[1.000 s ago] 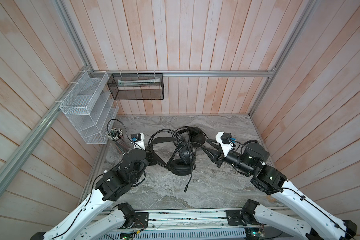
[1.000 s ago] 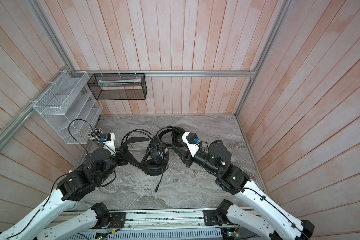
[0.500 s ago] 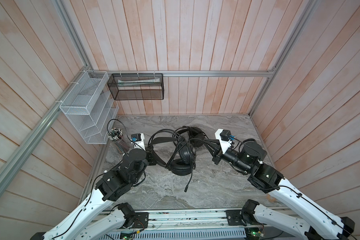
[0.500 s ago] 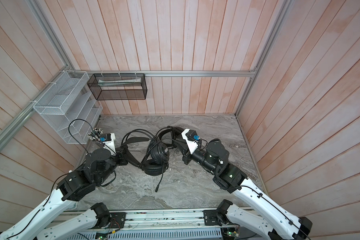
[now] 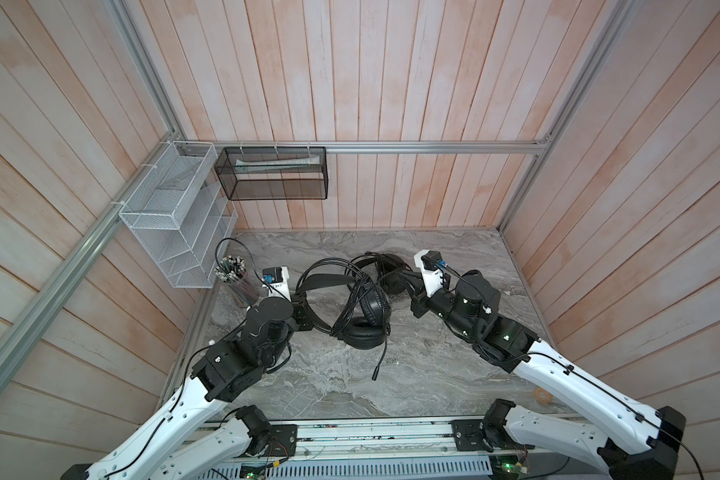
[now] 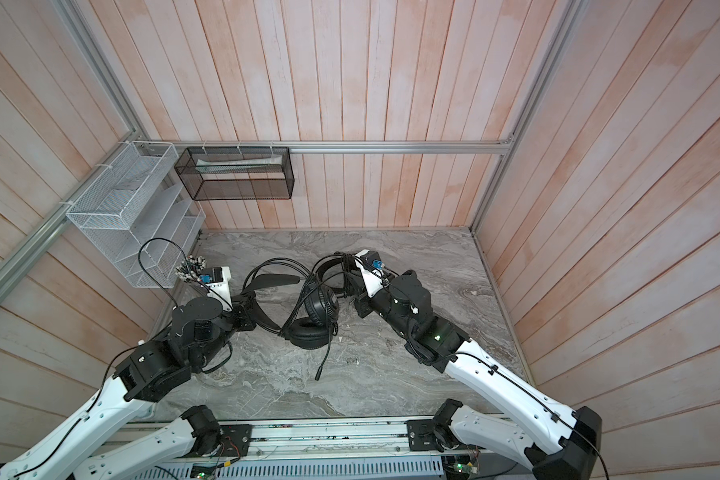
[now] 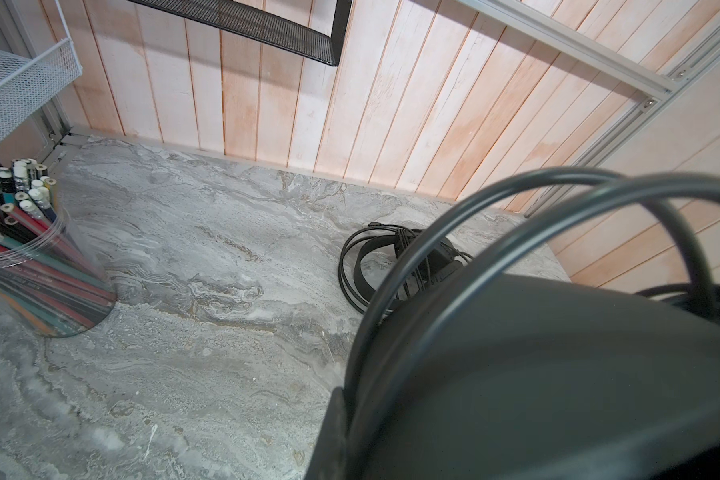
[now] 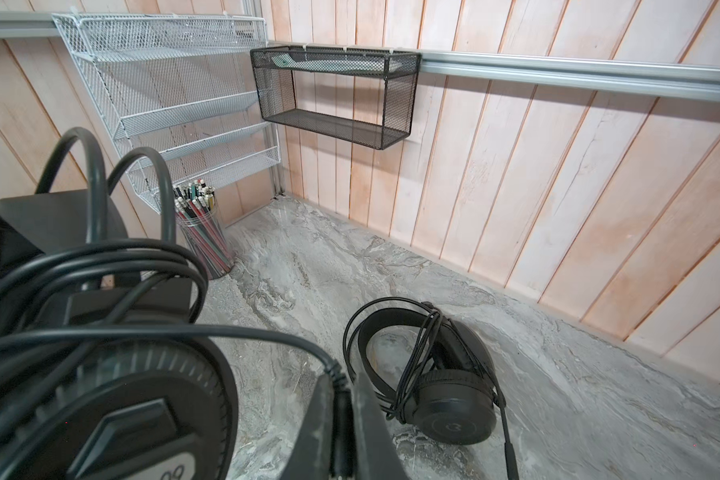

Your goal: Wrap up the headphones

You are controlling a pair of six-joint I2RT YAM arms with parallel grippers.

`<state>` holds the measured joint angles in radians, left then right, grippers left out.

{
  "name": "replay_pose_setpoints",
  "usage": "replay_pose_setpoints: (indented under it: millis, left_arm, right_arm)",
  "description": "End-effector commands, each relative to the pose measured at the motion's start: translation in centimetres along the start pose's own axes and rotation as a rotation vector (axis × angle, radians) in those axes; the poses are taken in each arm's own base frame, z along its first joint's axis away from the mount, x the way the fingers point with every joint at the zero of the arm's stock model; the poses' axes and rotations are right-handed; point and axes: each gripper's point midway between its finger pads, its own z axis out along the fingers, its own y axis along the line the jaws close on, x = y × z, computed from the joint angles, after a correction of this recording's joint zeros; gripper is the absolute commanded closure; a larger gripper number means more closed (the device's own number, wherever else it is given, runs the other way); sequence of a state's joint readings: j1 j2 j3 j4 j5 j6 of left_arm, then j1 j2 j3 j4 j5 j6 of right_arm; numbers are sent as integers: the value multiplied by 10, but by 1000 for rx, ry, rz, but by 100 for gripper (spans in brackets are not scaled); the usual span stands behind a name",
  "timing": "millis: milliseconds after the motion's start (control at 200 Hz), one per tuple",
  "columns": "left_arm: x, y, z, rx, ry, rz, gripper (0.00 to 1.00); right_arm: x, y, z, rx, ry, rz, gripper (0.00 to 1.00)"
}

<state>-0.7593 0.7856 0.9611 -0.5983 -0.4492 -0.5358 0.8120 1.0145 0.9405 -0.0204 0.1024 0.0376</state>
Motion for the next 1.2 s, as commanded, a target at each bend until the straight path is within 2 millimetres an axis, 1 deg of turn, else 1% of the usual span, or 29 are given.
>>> replay_pose_setpoints:
  millis: [0,130,215,295,420,510,640,710,750,800,950,980,1000,1050,1095,1195]
  left_arm:
    - [-25,-23,-10,122,-68,-108,100]
    - [-21,-28,-8,143,-49,-98,100]
    - [-19,-29,-8,151,-41,-93,100]
    - [-20,-29,-8,152,-44,-85,100]
    - [-21,-29,-9,153,-49,-82,100]
    - [-17,-30,-7,155,-39,-80,100]
    - [-21,-32,-9,166,-45,-91,100]
    - [-24,-34,-11,179,-50,-104,100]
    - [-26,-36,-13,191,-52,-113,100]
    - [-26,-38,-14,203,-50,-117,100]
    - [-28,-36,-15,192,-53,-112,100]
    - [-29,-36,-15,188,-56,-111,100]
    - [-29,-35,-15,185,-57,-109,100]
    - [-29,-34,-15,179,-59,-107,100]
    - [-29,-33,-14,175,-60,-107,100]
    - [-26,-33,-11,165,-51,-104,100]
  right_arm:
    - [-8,-7,2,35,-29,25,100]
    - [-19,0,-3,-12,-78,23,100]
    - [-20,1,-3,-12,-79,17,100]
    - [-18,-1,-2,-3,-69,12,100]
    - [-21,-6,-9,23,-99,17,100]
    - [-14,-2,-7,-2,-82,22,100]
    - [3,9,3,-65,-15,29,100]
    - [12,14,7,-88,5,38,97]
    - [16,15,9,-96,16,39,95]
    - [17,16,9,-100,17,43,90]
    - [6,15,-2,-103,-27,35,67]
    - [4,14,-4,-95,-35,35,64]
    - [3,13,-6,-89,-38,32,59]
    - [1,9,-9,-68,-48,35,52]
    - [2,6,-11,-54,-49,39,49]
    - [11,-3,-10,-1,-22,53,46]
